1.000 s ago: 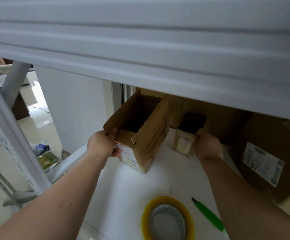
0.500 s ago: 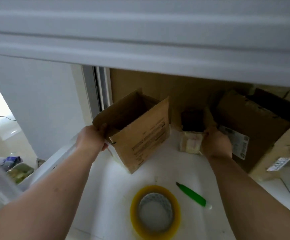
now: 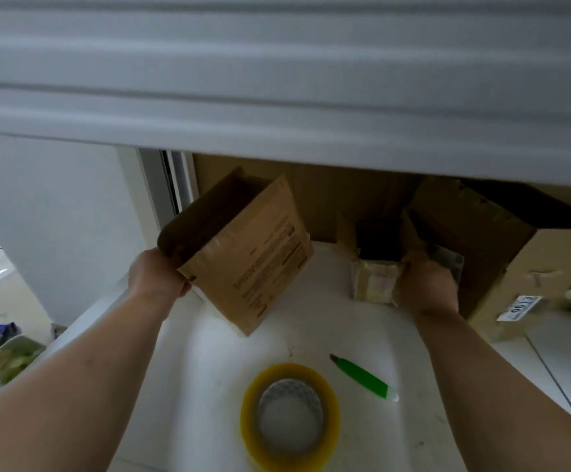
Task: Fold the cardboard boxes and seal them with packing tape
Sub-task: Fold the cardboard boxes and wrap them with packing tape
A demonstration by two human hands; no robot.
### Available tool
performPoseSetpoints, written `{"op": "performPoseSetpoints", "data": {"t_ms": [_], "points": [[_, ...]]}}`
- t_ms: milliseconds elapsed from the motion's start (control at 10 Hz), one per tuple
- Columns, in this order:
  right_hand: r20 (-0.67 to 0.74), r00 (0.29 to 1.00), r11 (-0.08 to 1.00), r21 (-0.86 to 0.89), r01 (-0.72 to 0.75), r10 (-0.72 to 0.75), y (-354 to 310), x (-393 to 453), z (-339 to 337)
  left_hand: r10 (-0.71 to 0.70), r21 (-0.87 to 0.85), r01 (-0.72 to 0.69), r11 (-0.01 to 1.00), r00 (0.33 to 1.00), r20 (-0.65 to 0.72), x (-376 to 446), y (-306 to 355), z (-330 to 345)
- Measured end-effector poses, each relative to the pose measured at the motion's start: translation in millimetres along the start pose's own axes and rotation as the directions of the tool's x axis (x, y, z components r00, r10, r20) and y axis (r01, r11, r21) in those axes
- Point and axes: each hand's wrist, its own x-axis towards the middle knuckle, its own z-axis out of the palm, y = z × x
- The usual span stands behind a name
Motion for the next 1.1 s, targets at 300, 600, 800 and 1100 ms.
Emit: {"op": "performPoseSetpoints", "data": {"t_ms": [300,600,800,1100], "points": [[-0.011,0.995,0.989,0.108,0.104,-0.103,-24,-11,14,0.157,-0.002,-0.157,0.988,0.981,0.111,-38,26,64],[0.123,0.991,0.991,0.13,0.03,-0.046,-20,6,2,0.031,-0.238,-0.017,0.971,0.998,0.058,-36,15,71],[-0.254,0.955,0.988,-0.007,0.157,-0.153,-53,-2,3,0.135,-0.165,-0.125,0.978,0.99,0.051,-35,22,61],[0.037,0.966,0.926,-0.276,0.258,-0.258,-65,3,42,0.098,-0.156,-0.076,0.985,0.985,0.141,-36,12,19]]}}
